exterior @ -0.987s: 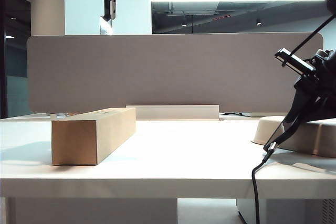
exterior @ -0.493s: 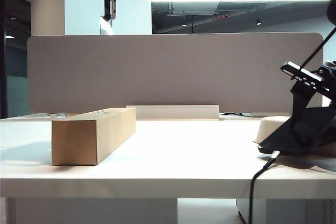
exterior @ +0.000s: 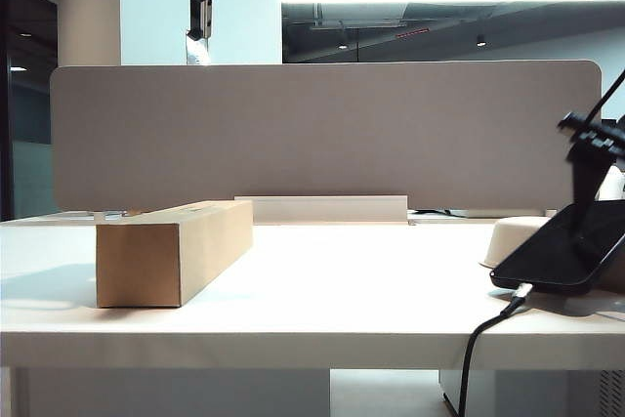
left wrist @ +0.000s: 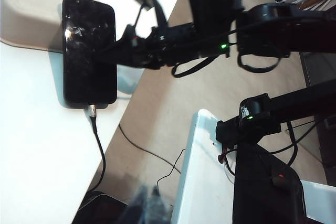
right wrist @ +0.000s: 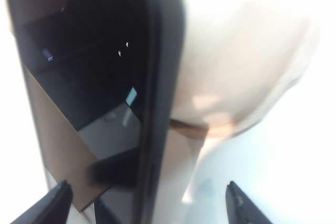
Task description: Pick up the charging cable and the phone, plug the charging cable into the charging port on the phone, and finally place them back on the table.
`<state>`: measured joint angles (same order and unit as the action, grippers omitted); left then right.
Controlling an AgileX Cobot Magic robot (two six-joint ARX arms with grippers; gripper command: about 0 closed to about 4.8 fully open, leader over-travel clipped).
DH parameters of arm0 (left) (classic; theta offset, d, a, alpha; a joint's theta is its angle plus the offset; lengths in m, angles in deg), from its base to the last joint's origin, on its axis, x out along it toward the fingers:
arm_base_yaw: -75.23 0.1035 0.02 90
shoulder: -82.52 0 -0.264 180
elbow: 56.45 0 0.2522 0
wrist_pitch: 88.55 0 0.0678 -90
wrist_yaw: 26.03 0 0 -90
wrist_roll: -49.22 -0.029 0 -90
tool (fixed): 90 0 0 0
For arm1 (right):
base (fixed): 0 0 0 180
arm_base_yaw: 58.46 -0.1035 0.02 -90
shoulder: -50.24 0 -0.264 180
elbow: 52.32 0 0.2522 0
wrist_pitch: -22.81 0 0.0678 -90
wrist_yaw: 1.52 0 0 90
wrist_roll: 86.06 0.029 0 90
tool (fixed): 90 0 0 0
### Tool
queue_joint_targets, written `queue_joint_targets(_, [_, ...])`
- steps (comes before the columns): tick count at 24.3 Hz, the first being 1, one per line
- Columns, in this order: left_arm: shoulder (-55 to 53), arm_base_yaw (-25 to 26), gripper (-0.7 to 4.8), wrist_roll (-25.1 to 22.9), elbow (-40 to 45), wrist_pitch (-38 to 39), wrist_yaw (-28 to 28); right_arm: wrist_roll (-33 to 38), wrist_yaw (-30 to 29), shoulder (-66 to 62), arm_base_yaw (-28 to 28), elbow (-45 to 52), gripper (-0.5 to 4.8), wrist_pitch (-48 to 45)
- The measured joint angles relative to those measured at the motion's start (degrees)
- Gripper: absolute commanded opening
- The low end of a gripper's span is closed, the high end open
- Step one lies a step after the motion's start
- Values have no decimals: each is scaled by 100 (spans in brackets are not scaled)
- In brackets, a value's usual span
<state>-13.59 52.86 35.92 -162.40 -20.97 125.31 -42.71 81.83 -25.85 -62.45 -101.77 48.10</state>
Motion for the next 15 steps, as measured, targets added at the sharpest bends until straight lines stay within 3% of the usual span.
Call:
queue_joint_targets(6, [0, 2, -6, 0, 0, 66, -9, -278, -68, 855, 87, 0, 385, 63])
queue_joint_targets(9, [199, 153, -6, -297, 11, 358, -656, -953, -105, 1248, 83, 0, 88, 131])
queue_joint_targets(11, [549, 247, -6, -501, 11, 444, -1631, -1534, -17, 1598, 98, -2, 18, 208])
queue_joint_targets(12, [800, 310, -6, -540, 9, 435, -2144, -1864, 70, 1773, 96, -2, 15, 236])
queue_joint_targets(15, [1187, 420, -6, -634, 48, 396, -2702, -2127, 151, 2011, 101, 0, -2, 251])
